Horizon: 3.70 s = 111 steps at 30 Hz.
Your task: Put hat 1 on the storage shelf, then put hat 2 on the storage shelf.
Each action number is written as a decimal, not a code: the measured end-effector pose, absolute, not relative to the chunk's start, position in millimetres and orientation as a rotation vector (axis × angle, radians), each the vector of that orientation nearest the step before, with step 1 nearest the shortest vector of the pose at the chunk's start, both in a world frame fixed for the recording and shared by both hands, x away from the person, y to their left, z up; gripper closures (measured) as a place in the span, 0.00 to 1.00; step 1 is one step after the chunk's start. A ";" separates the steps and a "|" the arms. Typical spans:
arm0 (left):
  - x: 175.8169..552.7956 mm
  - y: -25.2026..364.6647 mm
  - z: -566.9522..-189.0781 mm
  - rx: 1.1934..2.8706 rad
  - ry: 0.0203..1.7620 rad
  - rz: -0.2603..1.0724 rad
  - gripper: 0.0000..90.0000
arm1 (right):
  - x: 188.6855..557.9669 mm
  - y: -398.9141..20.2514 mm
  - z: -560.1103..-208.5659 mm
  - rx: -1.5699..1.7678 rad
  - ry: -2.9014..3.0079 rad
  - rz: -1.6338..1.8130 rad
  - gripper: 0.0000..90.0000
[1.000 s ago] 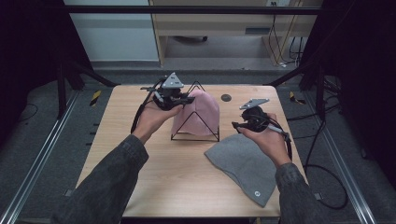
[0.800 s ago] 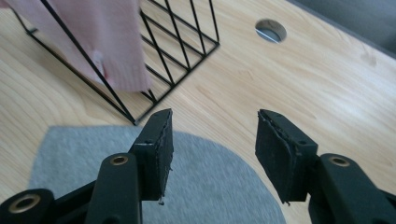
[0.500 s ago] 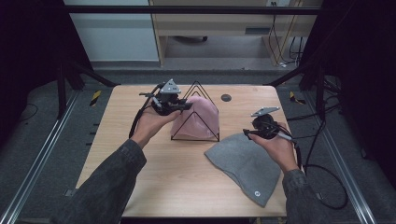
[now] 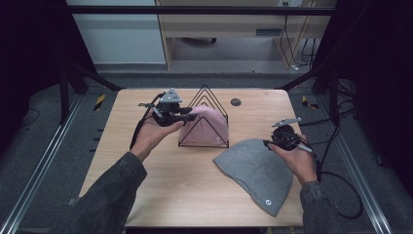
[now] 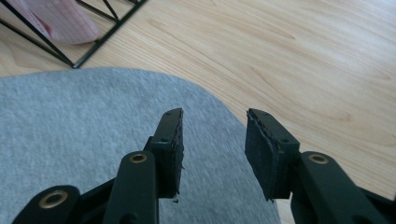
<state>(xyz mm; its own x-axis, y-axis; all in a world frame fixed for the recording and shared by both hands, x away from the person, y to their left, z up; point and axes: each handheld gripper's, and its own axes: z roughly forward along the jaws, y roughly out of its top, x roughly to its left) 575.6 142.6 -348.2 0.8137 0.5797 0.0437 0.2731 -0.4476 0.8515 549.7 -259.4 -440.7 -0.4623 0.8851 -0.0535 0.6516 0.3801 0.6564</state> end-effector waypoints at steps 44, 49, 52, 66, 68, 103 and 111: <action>501.0 218.1 -416.6 2.202 0.750 0.421 0.12 | 559.6 -287.8 -481.7 1.539 2.268 0.719 0.65; 497.1 223.0 -424.2 2.181 0.765 0.426 0.12 | 557.9 -286.8 -481.2 1.512 2.289 0.717 0.76; 494.0 229.9 -433.9 2.137 0.784 0.488 0.15 | 557.0 -286.3 -481.2 1.497 2.308 0.727 0.85; 488.1 250.2 -463.9 2.231 0.859 0.465 0.12 | 528.4 -271.6 -457.9 1.317 2.304 0.819 0.95; 488.9 250.5 -465.7 2.247 0.863 0.467 0.12 | 518.8 -268.7 -444.9 1.275 2.289 0.850 0.95; 475.3 244.8 -446.1 2.229 0.773 0.289 0.12 | 437.4 -186.4 -279.8 0.660 2.278 1.159 0.96; 468.0 214.1 -419.3 2.311 0.649 0.291 0.14 | 438.9 -171.3 -273.4 0.630 2.297 1.171 0.96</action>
